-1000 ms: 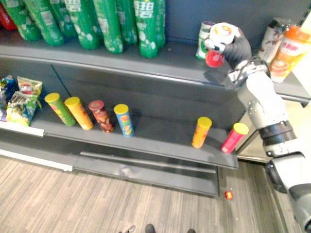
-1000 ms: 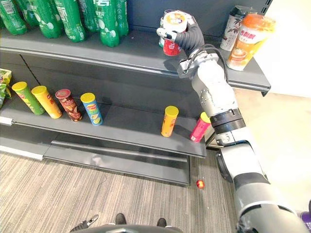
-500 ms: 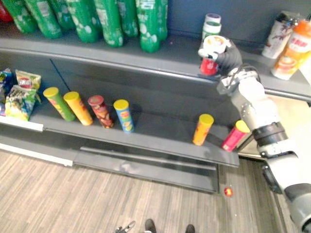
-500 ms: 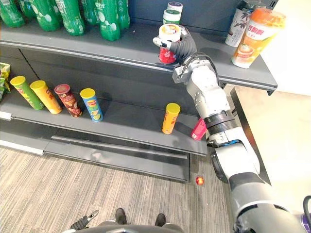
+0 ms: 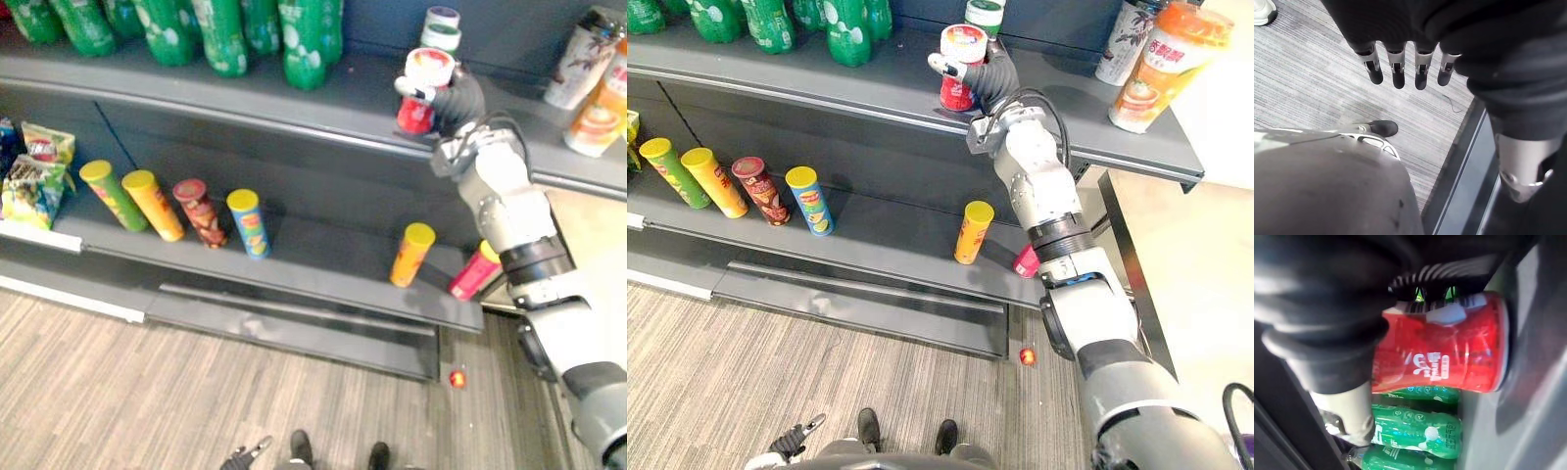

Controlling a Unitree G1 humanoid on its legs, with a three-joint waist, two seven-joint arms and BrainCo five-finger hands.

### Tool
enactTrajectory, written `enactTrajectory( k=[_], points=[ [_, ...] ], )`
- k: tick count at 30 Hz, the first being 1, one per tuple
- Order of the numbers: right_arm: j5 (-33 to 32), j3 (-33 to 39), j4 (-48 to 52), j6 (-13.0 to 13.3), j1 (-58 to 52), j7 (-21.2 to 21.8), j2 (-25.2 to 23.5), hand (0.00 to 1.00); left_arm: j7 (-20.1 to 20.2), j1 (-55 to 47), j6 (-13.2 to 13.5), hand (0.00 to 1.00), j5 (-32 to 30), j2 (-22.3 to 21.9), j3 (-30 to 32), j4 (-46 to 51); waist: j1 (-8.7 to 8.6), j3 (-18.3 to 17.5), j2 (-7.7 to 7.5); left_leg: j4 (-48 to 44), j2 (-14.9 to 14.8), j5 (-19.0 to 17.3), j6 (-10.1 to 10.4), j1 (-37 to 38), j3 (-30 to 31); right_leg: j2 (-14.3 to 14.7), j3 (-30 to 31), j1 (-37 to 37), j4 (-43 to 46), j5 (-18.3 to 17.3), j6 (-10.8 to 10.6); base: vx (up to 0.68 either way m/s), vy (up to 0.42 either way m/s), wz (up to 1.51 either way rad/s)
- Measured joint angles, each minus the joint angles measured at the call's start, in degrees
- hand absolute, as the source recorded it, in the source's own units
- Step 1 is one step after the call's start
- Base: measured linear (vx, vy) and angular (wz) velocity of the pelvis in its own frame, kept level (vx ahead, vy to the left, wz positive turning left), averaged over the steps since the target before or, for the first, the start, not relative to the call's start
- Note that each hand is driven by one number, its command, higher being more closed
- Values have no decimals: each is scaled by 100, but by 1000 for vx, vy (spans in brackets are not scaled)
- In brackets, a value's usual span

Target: Put the gum and the chips on the shelf.

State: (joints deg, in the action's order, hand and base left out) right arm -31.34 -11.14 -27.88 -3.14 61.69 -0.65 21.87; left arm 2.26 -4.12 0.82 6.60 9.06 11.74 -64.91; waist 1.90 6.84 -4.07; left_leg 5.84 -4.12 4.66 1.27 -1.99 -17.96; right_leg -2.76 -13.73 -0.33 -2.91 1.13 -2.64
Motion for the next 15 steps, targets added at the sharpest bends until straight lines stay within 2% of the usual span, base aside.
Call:
enactTrajectory(
  k=[6,15],
  points=[
    [17,73,-3,6,-2,-13,-33,0,-14,3,4,0,2,1,-1,2,-5,12,-9,0,1,0,0,0,-4,-1,6,-4,1,0,0,6,1,0],
    [438,186,75,14,-87,-12,-43,0,-30,-1,27,0,1,3,1,11,-6,33,-49,0,2,1,-1,7,-21,-4,14,0,3,0,-1,4,1,0]
  ],
)
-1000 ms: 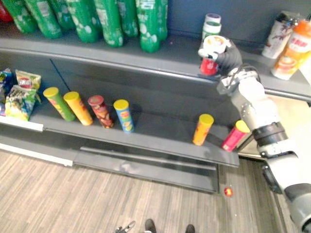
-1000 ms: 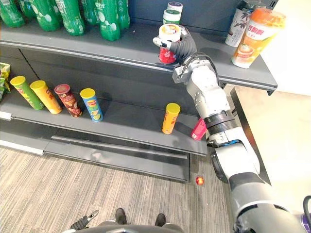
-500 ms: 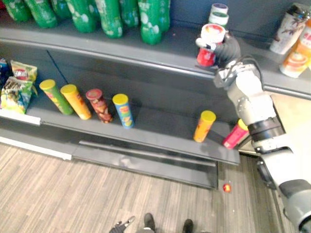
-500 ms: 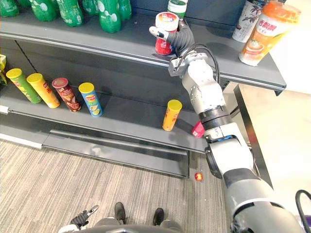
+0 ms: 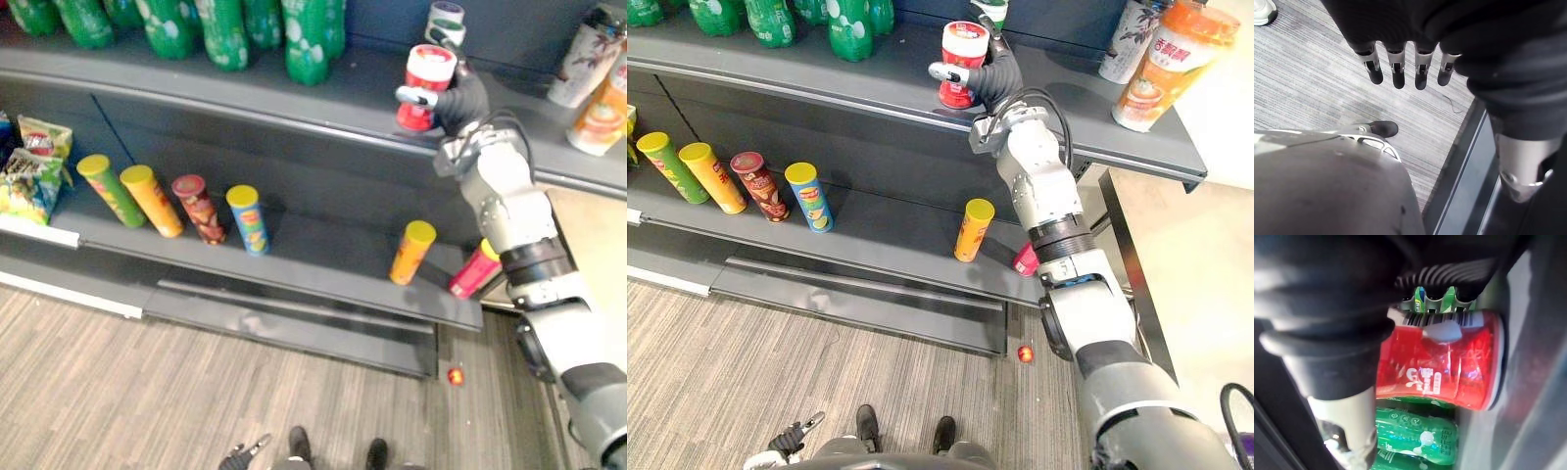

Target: Put the gum and the chips on the shelf.

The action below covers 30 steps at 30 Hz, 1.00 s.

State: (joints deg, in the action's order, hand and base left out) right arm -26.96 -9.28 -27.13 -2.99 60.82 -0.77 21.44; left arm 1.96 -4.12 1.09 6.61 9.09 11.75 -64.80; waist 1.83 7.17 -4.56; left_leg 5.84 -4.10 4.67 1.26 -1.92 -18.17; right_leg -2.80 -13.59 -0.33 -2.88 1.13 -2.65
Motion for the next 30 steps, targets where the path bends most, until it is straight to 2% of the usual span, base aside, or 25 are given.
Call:
enactTrajectory(
  k=[7,12,24,27,28,30],
  points=[
    [193,244,374,85,-228,-75,1,0,-72,-23,7,0,-8,-12,50,36,-1,0,0,-1,-1,13,-1,19,12,1,-30,38,-3,1,0,0,0,2],
    [201,557,748,436,-226,-260,4,0,-98,-58,85,0,-15,-14,55,51,-3,-1,-1,0,-4,13,-1,62,18,2,-41,82,-5,1,0,0,0,0],
    [283,885,2043,939,-210,-512,-4,0,-167,-79,93,0,-32,-41,153,90,2,-1,-1,0,-2,11,4,93,128,2,-159,166,-11,-7,5,15,4,4],
    [460,866,2807,1145,-414,-549,-280,0,-193,-84,94,0,-66,-40,154,89,-1,-4,-6,-1,-6,2,17,93,122,4,-152,164,-11,-10,9,39,5,-2],
    [462,811,3149,1256,-648,-544,-507,0,-209,-82,94,0,-67,-39,153,89,-3,-6,-8,-1,-8,2,17,94,117,5,-148,164,-11,-12,12,43,-1,-2],
    [462,460,3493,1365,-1166,-458,-840,0,-237,-79,94,0,-68,-40,151,87,-2,-7,-10,-2,-9,1,17,94,108,5,-141,161,-8,-13,13,45,1,-2]
  ],
)
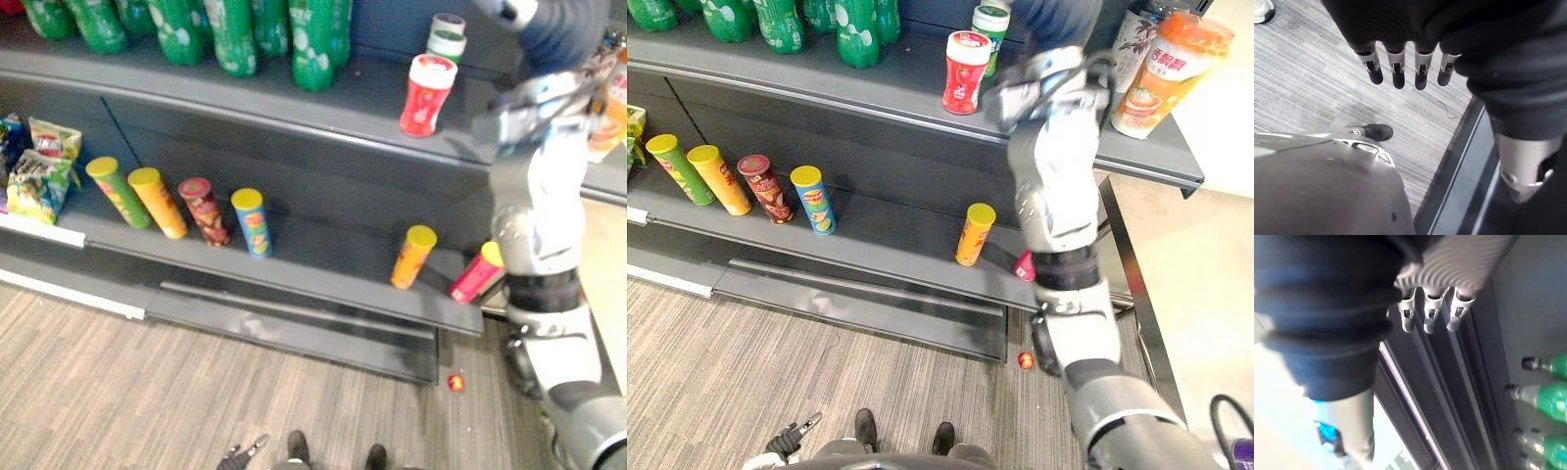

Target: Put the gum and the chips on the shelf.

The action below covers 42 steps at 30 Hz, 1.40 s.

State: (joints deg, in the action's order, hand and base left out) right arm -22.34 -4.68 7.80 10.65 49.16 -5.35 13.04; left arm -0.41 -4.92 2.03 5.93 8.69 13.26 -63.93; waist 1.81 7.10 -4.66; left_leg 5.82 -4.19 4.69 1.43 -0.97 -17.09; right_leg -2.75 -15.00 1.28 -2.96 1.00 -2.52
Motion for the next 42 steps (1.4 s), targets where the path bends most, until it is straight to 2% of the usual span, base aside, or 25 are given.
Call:
enactTrajectory(
  k=[1,6,11,16,17,21,25,27,30,32,34,39,42],
  points=[
    [-1,-139,61,-1,-168,31,-78,0,-14,1,0,0,0,-1,0,-1,2,-1,-2,0,0,0,0,0,-1,0,1,0,1,0,0,36,3,-1],
    [-15,-1754,156,-69,-1459,531,-679,0,-139,1,0,0,-2,-5,-1,-21,4,-11,-17,-1,-14,-27,40,2,-32,9,27,-13,11,-6,7,23,3,-2],
    [-51,-2754,54,-125,-2247,1085,-905,0,-175,0,34,0,-11,9,-5,-159,1,-64,-97,-1,-37,-44,64,9,-112,22,120,-89,98,-36,45,8,0,-9],
    [-245,-3309,-836,-363,-3238,1529,-886,0,-193,15,54,0,-66,24,-57,-194,-5,-63,-94,0,-37,-44,64,13,-127,19,137,-106,135,-68,26,11,2,-2],
    [-240,-3352,-1035,-469,-3508,1639,-865,0,-195,16,54,0,-91,19,-55,-206,-8,-66,-90,1,-35,-45,65,16,-133,15,138,-105,137,-69,24,31,7,0],
    [7,-3343,-1660,-551,-4397,1891,-712,0,-193,17,57,0,-238,8,-50,-215,-32,-39,-39,1,-21,-59,83,21,-148,-4,149,-111,158,-109,14,37,13,-1],
    [512,-2646,-2624,-603,-5043,1956,-669,0,-184,9,59,0,-238,-14,-42,-215,-39,-49,13,2,-6,-70,93,20,-146,-22,149,-135,208,-141,15,38,16,1],
    [702,-1877,-3471,-651,-5246,1903,-673,0,-179,1,65,0,-239,-79,0,-214,-53,-98,102,2,11,-82,90,14,-148,-38,156,-149,213,-142,14,43,21,-1],
    [954,-1148,-4324,-644,-5324,1695,-650,0,-168,-13,120,0,-237,-174,51,-211,-87,-148,199,2,33,-92,87,16,-145,-60,157,-150,225,-154,-4,27,16,1],
    [1319,-521,-5155,-621,-5330,1507,-610,0,-153,-58,179,0,-236,-237,45,-209,-162,-173,329,2,49,-102,87,17,-146,-75,157,-150,226,-158,-12,51,27,0],
    [1358,-137,-5650,-627,-5393,1398,-610,0,-138,-85,201,0,-230,-238,24,-208,-170,-203,377,2,49,-111,93,30,-146,-76,158,-139,226,-167,-24,59,9,-1],
    [1469,713,-6466,-621,-5515,1250,-655,0,-86,-109,270,0,-226,-228,-30,-205,-177,-204,380,2,52,-150,96,127,-158,-78,177,-81,222,-214,-41,41,4,-2],
    [1153,1415,-6914,-620,-5486,1149,-745,0,-46,-109,285,0,-187,-227,-57,-209,-178,-203,382,3,66,-165,83,132,-196,-95,191,-84,216,-217,-42,34,21,-2]
  ],
)
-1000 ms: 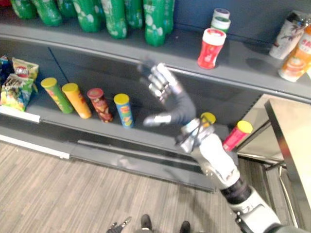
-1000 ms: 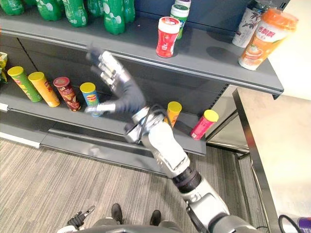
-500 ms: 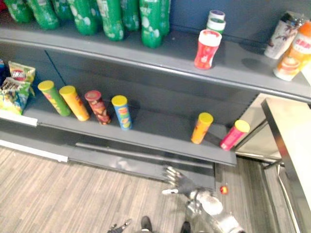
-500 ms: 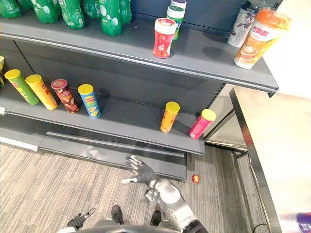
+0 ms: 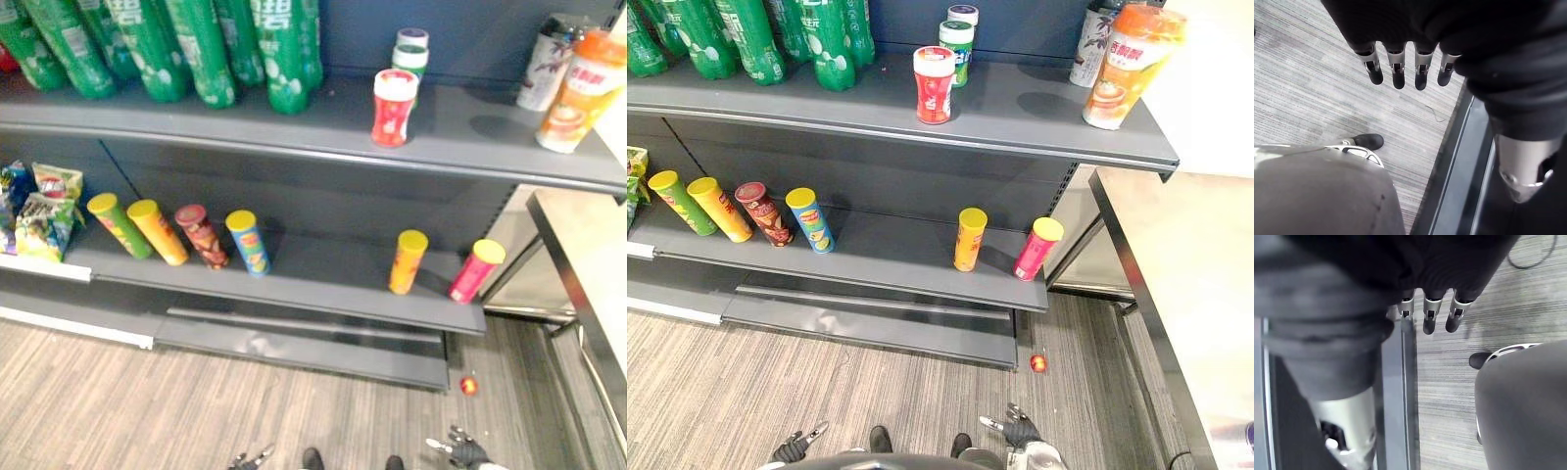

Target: Put the gum and the chips on the shelf.

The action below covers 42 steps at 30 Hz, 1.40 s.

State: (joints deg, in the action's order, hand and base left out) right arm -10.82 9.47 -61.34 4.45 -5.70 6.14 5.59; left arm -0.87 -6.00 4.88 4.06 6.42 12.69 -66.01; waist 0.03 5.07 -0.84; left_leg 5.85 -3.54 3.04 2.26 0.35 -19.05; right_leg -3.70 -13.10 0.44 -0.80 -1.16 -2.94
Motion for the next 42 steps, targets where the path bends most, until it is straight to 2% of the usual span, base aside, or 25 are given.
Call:
enactTrajectory(
  k=[3,10,12,14,15,16,18,20,22,23,24,25,26,27,29,30,32,33,36,37,39,40,42],
  points=[
    [-450,325,-222,-9,-7,-84,-32,0,19,-16,-1,0,102,-8,9,-18,1,15,21,0,10,-28,-2,38,-74,-10,63,5,-4,6,-9,38,18,-10],
    [-600,1124,-405,-23,-33,-195,-215,0,124,-36,2,0,267,-11,72,-60,-40,56,28,-14,22,-88,-2,179,-117,-22,97,140,-6,-15,-35,49,10,-3],
    [-604,1295,-480,-26,9,-201,-215,0,126,1,3,0,456,-7,84,-54,-39,186,21,-384,-21,-273,-55,127,-217,-77,167,87,258,-73,-73,46,32,-16],
    [-612,1550,-470,-20,22,-206,-207,0,125,101,4,0,641,-18,105,-5,-106,396,62,-1348,-154,-766,-141,-276,-256,-191,284,-234,915,-356,-125,-35,37,-19],
    [-617,1637,-459,-20,22,-206,-210,0,124,124,3,0,675,-23,107,-9,-143,454,54,-1528,-177,-874,-166,-356,-270,-218,306,-322,1026,-411,-152,-56,74,-20],
    [-663,1768,-439,-23,-1,-207,-220,0,125,174,4,0,706,-32,110,-6,-152,543,122,-1787,-215,-1034,-199,-449,-385,-249,414,-437,1213,-463,-190,-84,139,-43],
    [-775,1911,-261,-23,-102,-222,-325,0,121,208,3,0,708,-69,164,-5,-159,633,100,-2093,-302,-1236,-279,-597,-703,-237,686,-667,1281,-437,-295,-74,134,-77],
    [-909,1928,-4,-18,-175,-268,-433,0,110,231,8,0,708,-175,384,16,-134,648,117,-2367,-518,-1498,-359,-709,-1256,-238,937,-941,1198,-344,-443,-86,180,-148],
    [-1046,1942,209,-4,-192,-319,-547,0,97,232,13,0,707,-214,569,40,-140,638,167,-2413,-750,-1644,-499,-729,-1921,-452,373,-1144,1097,-348,-329,-103,194,-184],
    [-1073,1946,216,5,-171,-325,-555,0,71,258,27,0,707,-216,592,61,-132,719,186,-2412,-929,-1683,-474,-693,-2273,-588,-196,-1250,1348,-406,-186,-46,193,-169],
    [-1071,1942,166,-4,-198,-371,-564,0,66,368,70,0,708,-211,583,69,-154,778,196,-2369,-1048,-1605,-463,-589,-2557,-785,-751,-1227,1820,-501,-33,-26,154,-157],
    [-1070,1930,118,-9,-257,-402,-577,0,67,391,95,0,708,-206,565,93,-143,770,172,-2272,-1042,-1554,-444,-509,-2747,-914,-952,-1201,2042,-532,17,34,142,-132],
    [-1069,1890,21,-6,-329,-435,-612,0,73,401,121,0,705,-208,545,115,-143,754,87,-2096,-1007,-1462,-418,-372,-3032,-1117,-1131,-1032,2322,-541,25,9,57,-127],
    [-1076,1869,-72,-17,-328,-436,-609,0,98,422,131,0,704,-192,463,115,-159,753,71,-1904,-985,-1349,-378,-253,-3312,-1252,-1263,-842,2460,-543,21,-1,53,-123],
    [-1065,1871,-148,-13,-280,-440,-594,0,121,433,124,0,703,-176,374,108,-159,748,61,-1652,-934,-1187,-319,-177,-3632,-1340,-1420,-586,2397,-522,-8,-23,-52,-106],
    [-1065,1873,-222,-13,-232,-448,-591,0,123,435,122,0,704,-163,334,107,-150,748,9,-1561,-886,-1090,-289,-151,-3888,-1383,-1538,-357,2065,-474,-77,-12,-118,-94],
    [-1052,1847,-295,-19,-138,-459,-570,0,119,452,118,0,709,-117,347,94,-134,720,-138,-1561,-821,-987,-243,-135,-4194,-1334,-1557,-67,1307,-291,-364,-15,-231,-84],
    [-1053,1835,-323,-18,-28,-461,-474,0,118,455,122,0,711,-139,349,49,-151,747,-67,-1530,-844,-878,-205,-116,-4345,-1215,-1557,-22,968,-309,-395,-40,-278,-90],
    [-1053,1814,-335,-15,160,-452,-357,0,123,525,116,0,706,-242,332,-14,-186,780,77,-1493,-1044,-664,-99,-68,-4492,-965,-1479,-52,775,-310,-402,-56,-233,-55],
    [-1053,1830,-366,-11,212,-447,-357,0,123,523,117,0,707,-305,332,-14,-182,757,176,-1500,-1158,-588,-46,8,-4492,-854,-1465,-20,778,-312,-398,-47,-200,-31],
    [-1052,1831,-379,2,218,-430,-311,0,119,524,117,0,709,-361,334,-2,-189,755,180,-1557,-1322,-570,-13,13,-4487,-744,-1466,-25,802,-343,-347,-58,-154,-13],
    [-1051,1848,-379,9,237,-426,-304,0,121,527,118,0,709,-366,339,3,-191,741,236,-1628,-1396,-566,-8,12,-4485,-706,-1467,-31,838,-422,-308,-99,-92,-3],
    [-1051,1887,-387,6,239,-428,-302,0,117,532,121,0,712,-363,384,18,-236,772,198,-1683,-1433,-557,-3,9,-4482,-731,-1463,-110,1010,-612,-273,-95,-59,0]
  ],
)
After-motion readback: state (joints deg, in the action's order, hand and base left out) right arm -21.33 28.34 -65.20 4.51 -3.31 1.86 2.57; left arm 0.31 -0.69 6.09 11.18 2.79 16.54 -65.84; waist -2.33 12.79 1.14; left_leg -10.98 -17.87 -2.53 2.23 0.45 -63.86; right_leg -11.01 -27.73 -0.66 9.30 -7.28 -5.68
